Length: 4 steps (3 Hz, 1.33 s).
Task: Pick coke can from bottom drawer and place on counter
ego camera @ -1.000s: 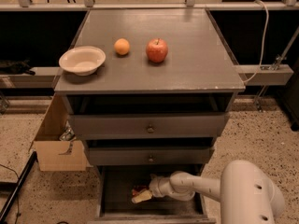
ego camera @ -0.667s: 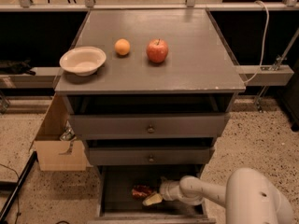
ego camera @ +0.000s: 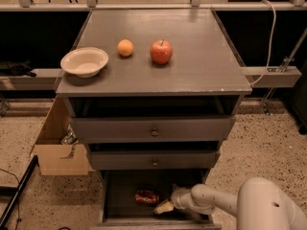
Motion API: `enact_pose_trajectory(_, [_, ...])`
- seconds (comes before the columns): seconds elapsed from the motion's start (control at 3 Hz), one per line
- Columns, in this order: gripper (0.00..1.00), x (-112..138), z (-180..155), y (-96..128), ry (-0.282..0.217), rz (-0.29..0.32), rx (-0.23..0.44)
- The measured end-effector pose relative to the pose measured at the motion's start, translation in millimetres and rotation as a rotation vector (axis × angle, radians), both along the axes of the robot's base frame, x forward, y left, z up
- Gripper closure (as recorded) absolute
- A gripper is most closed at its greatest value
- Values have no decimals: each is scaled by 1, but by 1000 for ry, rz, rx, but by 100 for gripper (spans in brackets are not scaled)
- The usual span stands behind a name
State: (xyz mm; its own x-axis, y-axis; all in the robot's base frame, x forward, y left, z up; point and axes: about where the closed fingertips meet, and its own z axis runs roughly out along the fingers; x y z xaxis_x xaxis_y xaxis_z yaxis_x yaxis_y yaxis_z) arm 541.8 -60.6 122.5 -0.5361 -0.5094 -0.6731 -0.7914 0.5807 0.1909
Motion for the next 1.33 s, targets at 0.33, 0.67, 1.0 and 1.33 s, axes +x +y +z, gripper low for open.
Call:
enact_pose_trajectory(0.33, [0,7,8,15,-14,37,-17])
enact_pose_trajectory(0.67, [0,18,12,48,-19,112,-54])
enact_pose_trajectory(1.0, [0,27,7,80,-15,183,-90])
enact_pose_trajectory(1.33, [0,27,7,80,-15,183,-90])
